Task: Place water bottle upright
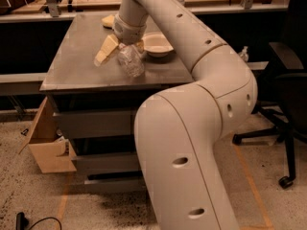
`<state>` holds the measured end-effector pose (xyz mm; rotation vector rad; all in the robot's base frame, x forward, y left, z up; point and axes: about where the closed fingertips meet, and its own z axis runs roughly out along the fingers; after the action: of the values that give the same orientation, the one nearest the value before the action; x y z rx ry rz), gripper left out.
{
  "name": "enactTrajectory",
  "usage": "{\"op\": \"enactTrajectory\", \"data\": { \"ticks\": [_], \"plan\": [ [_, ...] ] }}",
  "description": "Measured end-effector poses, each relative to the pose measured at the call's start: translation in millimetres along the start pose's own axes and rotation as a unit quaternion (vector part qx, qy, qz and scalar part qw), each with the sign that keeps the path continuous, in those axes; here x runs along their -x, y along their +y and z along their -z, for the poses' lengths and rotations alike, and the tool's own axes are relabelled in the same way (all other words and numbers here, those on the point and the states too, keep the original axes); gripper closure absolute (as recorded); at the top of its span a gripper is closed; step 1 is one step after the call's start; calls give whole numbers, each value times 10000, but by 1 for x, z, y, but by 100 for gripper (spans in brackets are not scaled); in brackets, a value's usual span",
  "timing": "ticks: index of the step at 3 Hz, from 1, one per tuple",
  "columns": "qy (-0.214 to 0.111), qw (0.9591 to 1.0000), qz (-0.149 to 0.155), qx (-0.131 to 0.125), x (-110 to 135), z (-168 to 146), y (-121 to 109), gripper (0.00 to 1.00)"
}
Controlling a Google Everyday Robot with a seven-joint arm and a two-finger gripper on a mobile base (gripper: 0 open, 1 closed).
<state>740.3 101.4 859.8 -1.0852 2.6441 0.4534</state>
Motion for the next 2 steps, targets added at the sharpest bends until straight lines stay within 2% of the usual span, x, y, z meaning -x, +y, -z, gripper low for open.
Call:
{"op": "enactTrajectory", "data": {
  "ticks": [1,2],
  "plan": [
    [-31,9993,150,-350,24,-5,-12,0],
    [163,9971,34,-741,35,-15,-19,19]
  ]
}}
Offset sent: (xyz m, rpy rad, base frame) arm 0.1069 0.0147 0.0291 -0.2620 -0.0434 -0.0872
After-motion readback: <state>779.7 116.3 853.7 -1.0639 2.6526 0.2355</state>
